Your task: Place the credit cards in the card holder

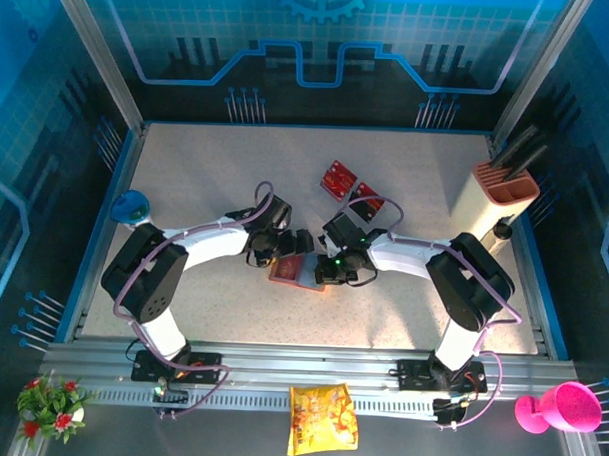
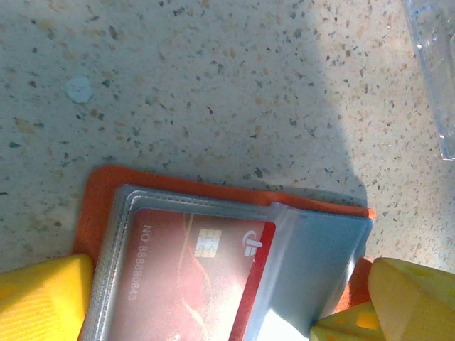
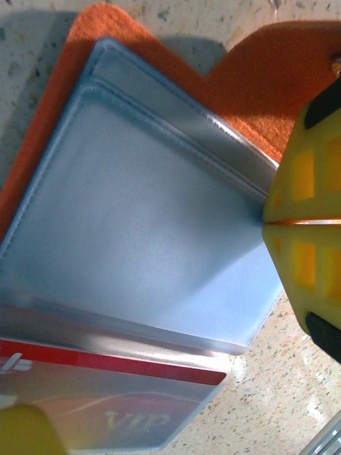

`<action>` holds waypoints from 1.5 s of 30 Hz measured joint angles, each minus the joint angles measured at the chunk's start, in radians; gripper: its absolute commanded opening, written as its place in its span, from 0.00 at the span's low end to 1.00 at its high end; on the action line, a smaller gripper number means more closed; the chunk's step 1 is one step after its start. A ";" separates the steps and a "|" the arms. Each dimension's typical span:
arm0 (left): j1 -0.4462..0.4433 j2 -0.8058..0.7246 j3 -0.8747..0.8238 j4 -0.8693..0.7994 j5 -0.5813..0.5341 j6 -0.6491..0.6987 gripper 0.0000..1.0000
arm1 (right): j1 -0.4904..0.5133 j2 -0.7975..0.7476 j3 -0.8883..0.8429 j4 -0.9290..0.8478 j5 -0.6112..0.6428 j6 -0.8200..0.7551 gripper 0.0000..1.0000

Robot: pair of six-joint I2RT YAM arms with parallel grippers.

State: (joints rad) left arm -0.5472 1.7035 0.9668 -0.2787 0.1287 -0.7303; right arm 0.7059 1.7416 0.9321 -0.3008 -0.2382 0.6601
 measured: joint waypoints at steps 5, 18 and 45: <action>-0.001 -0.001 0.000 0.000 0.000 0.000 0.99 | -0.001 0.001 0.000 0.000 -0.001 0.000 0.10; -0.005 -0.024 0.000 -0.016 -0.053 0.005 0.99 | -0.002 0.002 0.001 0.000 -0.002 0.000 0.09; -0.034 0.013 0.000 -0.034 -0.117 0.083 0.99 | -0.002 0.002 0.001 0.000 -0.002 0.000 0.09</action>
State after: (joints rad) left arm -0.5808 1.7161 0.9665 -0.3126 0.0120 -0.6476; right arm 0.7040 1.7435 0.9333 -0.3012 -0.2398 0.6601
